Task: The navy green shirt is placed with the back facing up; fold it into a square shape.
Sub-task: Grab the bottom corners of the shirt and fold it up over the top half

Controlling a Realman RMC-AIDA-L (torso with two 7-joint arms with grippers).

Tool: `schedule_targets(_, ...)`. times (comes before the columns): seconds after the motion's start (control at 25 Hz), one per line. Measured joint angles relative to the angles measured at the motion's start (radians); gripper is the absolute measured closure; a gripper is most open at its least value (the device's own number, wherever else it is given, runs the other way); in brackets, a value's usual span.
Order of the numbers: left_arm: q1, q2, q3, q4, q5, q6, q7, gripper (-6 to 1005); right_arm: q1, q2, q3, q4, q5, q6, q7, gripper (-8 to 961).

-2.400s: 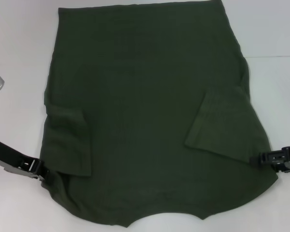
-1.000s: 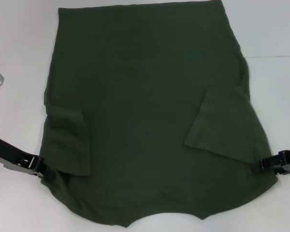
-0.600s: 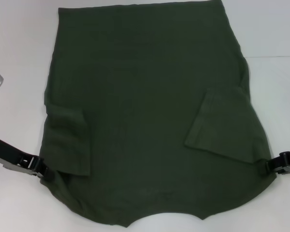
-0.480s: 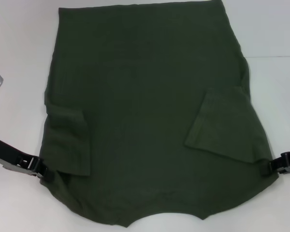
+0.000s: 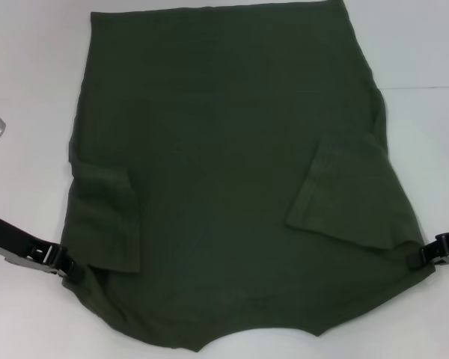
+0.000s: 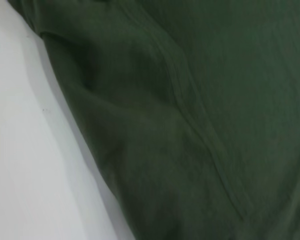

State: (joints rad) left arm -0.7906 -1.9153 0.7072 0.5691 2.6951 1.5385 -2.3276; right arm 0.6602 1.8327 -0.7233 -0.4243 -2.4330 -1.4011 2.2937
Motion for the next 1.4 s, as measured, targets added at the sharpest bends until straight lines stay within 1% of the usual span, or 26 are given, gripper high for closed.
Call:
schedule_targets(0.28, 0.011, 0.001, -0.004, 0.001, -0.004, 0.008, 0.027, 979, 0.002, 0.000, -0.004, -0.002, 0.000, 0.000, -0.016, 891)
schedule_targets(0.48, 0.017, 0.003, -0.009, 0.003, -0.007, 0.016, 0.085, 980, 0.003, -0.006, 0.001, -0.006, 0.003, -0.006, -0.022, 891)
schedule_targets(0.72, 0.015, 0.004, -0.004, 0.003, -0.002, 0.019, 0.091, 979, 0.007, -0.007, 0.001, -0.014, 0.005, -0.020, -0.022, 891)
schedule_targets(1.04, 0.013, 0.017, -0.009, 0.007, 0.000, 0.071, 0.146, 980, -0.004, -0.011, 0.005, -0.043, 0.006, -0.085, -0.043, 891)
schedule_targets(1.4, 0.028, 0.019, -0.009, 0.041, 0.000, 0.130, 0.210, 979, -0.035, -0.014, 0.034, -0.106, 0.004, -0.177, -0.054, 891)
